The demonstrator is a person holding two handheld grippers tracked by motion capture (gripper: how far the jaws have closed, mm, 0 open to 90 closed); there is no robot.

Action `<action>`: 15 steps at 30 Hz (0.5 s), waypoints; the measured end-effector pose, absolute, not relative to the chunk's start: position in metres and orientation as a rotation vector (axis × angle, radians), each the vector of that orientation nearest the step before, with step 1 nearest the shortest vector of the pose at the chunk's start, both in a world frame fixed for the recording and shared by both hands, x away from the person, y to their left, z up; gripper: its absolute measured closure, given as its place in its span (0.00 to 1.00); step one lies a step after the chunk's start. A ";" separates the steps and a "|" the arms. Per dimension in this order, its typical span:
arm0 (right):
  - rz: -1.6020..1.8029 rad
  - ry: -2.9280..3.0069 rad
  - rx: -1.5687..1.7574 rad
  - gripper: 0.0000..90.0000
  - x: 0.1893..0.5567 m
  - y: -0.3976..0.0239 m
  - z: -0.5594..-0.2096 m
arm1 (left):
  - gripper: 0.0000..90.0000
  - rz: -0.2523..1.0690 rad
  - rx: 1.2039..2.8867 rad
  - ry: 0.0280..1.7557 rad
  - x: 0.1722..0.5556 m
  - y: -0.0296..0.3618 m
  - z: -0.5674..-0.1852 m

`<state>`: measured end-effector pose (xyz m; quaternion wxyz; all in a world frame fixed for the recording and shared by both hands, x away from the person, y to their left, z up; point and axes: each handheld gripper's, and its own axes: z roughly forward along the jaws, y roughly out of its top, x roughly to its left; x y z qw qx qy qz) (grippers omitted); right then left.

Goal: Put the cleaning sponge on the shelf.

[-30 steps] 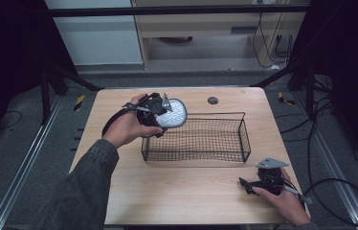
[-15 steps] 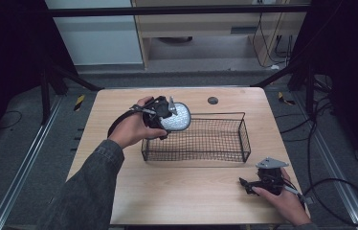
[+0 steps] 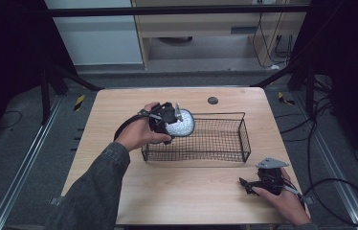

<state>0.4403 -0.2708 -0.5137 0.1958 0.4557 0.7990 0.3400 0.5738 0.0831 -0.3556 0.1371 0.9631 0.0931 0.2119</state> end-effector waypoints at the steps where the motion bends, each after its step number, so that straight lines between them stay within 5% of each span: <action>1: 0.953 2.238 1.277 0.01 0.440 -0.271 -0.514 | 0.15 0.613 2.786 0.265 0.574 0.083 -0.356; 15: 0.954 2.240 1.273 0.01 0.440 -0.271 -0.514 | 0.15 0.602 2.803 0.239 0.574 0.079 -0.363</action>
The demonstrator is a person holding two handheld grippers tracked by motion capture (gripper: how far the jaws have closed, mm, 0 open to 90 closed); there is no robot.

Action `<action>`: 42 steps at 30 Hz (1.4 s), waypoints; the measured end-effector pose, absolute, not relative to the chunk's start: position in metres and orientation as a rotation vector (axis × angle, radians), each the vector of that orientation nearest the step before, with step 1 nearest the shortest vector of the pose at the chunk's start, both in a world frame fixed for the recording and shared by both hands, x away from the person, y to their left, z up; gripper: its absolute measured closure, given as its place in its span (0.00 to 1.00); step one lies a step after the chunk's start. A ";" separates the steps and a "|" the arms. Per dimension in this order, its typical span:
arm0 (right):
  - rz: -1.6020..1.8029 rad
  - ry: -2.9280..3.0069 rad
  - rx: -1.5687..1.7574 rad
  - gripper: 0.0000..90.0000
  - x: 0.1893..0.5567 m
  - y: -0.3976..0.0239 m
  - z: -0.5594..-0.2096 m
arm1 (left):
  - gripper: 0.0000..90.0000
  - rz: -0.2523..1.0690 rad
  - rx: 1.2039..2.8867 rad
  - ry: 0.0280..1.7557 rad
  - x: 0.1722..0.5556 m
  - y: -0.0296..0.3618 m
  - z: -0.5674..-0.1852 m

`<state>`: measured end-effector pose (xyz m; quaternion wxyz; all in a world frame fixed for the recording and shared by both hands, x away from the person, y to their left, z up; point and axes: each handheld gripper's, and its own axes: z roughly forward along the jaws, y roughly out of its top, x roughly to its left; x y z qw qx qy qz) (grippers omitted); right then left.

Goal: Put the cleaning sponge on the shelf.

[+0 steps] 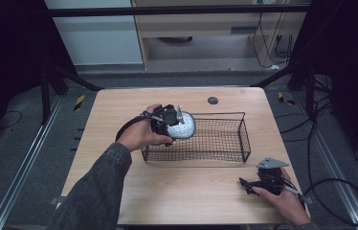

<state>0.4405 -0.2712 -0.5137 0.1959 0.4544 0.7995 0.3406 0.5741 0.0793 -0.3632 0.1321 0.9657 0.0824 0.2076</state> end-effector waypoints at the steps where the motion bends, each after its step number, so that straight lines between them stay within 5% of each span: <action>1: 0.955 2.240 1.274 0.01 0.440 -0.271 -0.514 | 0.15 0.597 2.803 0.240 0.574 0.079 -0.364; 42: 0.952 2.241 1.272 0.01 0.441 -0.271 -0.514 | 0.07 0.454 2.728 0.381 0.582 0.086 -0.376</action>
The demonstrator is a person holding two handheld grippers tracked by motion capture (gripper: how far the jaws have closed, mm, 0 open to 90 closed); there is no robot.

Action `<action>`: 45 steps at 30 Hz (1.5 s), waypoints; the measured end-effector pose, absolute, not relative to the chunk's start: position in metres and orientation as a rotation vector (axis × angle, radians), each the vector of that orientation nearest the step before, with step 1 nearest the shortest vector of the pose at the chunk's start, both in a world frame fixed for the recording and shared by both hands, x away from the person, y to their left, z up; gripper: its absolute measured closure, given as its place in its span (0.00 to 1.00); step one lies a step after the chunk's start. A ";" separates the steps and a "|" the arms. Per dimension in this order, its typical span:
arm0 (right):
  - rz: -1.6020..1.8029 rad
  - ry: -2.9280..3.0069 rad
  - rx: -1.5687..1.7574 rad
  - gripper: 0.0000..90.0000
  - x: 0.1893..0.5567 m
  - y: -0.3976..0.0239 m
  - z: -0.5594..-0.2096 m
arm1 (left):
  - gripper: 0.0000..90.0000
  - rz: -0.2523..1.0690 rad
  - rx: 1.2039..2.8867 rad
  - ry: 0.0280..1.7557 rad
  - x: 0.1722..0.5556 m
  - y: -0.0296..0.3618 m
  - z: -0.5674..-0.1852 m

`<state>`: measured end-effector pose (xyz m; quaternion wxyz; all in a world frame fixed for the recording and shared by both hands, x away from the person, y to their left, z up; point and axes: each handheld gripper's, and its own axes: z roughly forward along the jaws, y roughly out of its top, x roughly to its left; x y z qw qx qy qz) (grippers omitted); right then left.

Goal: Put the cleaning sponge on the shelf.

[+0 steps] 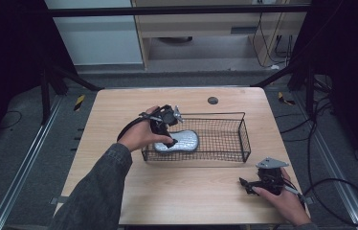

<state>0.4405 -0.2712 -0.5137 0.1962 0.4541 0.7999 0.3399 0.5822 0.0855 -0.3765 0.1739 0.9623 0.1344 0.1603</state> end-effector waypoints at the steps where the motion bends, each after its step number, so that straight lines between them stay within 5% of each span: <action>1: 0.954 2.240 1.273 0.01 0.440 -0.271 -0.514 | 0.07 0.449 2.726 0.379 0.582 0.086 -0.376; 45: 0.953 2.239 1.271 0.01 0.441 -0.271 -0.514 | 0.04 0.464 2.560 0.436 0.546 0.090 -0.365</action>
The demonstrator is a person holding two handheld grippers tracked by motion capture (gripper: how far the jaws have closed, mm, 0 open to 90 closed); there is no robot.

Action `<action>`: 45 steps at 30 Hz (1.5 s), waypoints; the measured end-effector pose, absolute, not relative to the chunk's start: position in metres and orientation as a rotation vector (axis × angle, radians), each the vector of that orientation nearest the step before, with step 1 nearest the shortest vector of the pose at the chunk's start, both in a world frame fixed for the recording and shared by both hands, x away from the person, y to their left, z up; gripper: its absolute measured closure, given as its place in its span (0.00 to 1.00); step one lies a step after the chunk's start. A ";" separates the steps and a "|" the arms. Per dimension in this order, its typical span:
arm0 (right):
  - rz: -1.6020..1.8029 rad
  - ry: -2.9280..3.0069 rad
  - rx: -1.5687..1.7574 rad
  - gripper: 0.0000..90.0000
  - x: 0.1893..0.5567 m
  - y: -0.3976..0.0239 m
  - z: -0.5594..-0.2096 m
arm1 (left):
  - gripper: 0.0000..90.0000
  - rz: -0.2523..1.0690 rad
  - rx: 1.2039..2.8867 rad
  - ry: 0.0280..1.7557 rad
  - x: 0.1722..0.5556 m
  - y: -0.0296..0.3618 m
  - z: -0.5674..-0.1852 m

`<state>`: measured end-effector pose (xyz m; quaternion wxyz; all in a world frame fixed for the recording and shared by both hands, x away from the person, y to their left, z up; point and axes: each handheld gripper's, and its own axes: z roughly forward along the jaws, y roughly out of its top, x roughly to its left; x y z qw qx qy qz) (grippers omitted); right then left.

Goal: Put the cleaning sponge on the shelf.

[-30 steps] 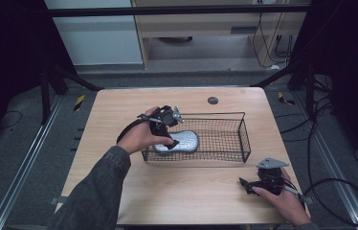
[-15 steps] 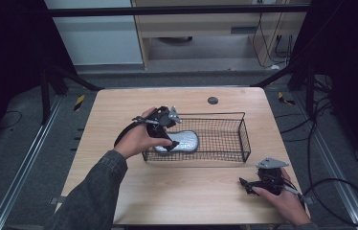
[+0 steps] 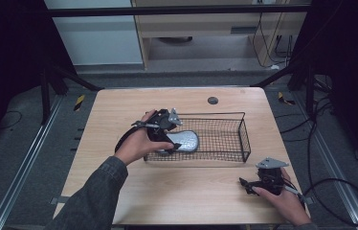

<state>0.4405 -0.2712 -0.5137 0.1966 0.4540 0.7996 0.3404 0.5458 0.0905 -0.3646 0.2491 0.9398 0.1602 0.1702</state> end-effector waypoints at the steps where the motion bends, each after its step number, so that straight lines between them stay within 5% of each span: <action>1: 0.953 2.239 1.271 0.01 0.441 -0.271 -0.514 | 0.04 0.463 2.557 0.438 0.544 0.090 -0.365; 25: 0.954 2.239 1.273 0.01 0.440 -0.271 -0.514 | 0.04 0.502 2.414 0.556 0.512 0.115 -0.363; 45: 0.951 2.236 1.277 0.00 0.440 -0.271 -0.514 | 0.05 0.583 2.231 0.771 0.505 0.192 -0.368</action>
